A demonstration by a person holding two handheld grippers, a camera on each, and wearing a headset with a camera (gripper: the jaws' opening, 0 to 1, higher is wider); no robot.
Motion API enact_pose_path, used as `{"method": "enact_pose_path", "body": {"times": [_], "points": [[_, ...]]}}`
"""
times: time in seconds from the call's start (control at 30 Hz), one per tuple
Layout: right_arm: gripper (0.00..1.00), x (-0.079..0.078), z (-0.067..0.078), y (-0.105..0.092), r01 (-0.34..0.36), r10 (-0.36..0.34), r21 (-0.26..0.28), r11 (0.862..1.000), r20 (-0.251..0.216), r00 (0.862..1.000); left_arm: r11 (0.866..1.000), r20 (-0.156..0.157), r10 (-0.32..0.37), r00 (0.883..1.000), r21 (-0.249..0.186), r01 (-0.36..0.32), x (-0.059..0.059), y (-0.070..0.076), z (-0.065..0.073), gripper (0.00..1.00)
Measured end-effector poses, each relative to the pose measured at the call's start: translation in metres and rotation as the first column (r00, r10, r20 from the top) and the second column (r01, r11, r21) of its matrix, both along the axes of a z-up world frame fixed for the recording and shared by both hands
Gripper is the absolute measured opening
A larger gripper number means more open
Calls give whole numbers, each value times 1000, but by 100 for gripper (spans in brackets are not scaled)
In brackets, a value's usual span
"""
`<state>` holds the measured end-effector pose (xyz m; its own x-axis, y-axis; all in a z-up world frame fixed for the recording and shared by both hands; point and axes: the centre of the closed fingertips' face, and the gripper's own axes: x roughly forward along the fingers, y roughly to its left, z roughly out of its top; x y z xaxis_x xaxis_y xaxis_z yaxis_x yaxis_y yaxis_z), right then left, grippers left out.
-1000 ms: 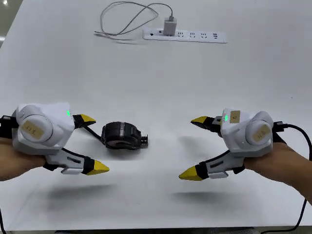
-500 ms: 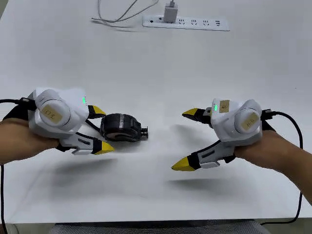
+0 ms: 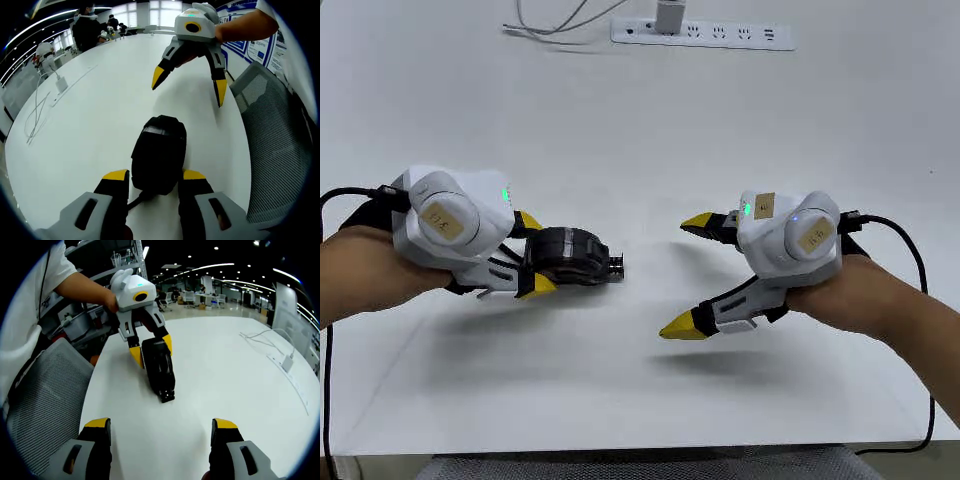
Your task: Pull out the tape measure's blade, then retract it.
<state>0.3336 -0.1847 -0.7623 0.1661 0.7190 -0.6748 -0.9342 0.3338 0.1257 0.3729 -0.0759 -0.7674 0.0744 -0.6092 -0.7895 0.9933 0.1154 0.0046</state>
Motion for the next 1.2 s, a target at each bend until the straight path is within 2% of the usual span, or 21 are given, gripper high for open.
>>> {"method": "enact_pose_path", "body": {"times": [0.17, 0.27, 0.7, 0.9, 0.93, 0.97, 1.2], "points": [[80, 2, 0, 4, -4, 4, 8, 1000, -2, 1000, 1000, -10, -17, 1000, -4, 17, -2, -4, -2, 31], [79, 3, 0, 6, -6, 6, 10, 1000, -3, 1000, 1000, 4, -23, 1000, 1, 23, -1, -5, -3, 31], [75, 9, -5, 15, -19, 19, 15, 1000, 13, 1000, 999, -4, -34, 999, 29, 34, 0, -5, -5, 29], [68, 13, -13, 20, -38, 38, 2, 999, 29, 999, 999, -13, -35, 999, 37, 35, 0, -4, -6, 29], [64, 17, -13, 21, -37, 37, 4, 999, 56, 998, 999, -15, -34, 999, 37, 34, 0, -4, -6, 29], [62, 18, -13, 23, -42, 41, 5, 999, 62, 997, 999, -15, -35, 999, 38, 35, 0, -4, -6, 29], [51, 20, -20, 36, -84, 84, -2, 996, 80, 993, 998, -12, -34, 999, 45, 34, 0, -4, -6, 29]]}}
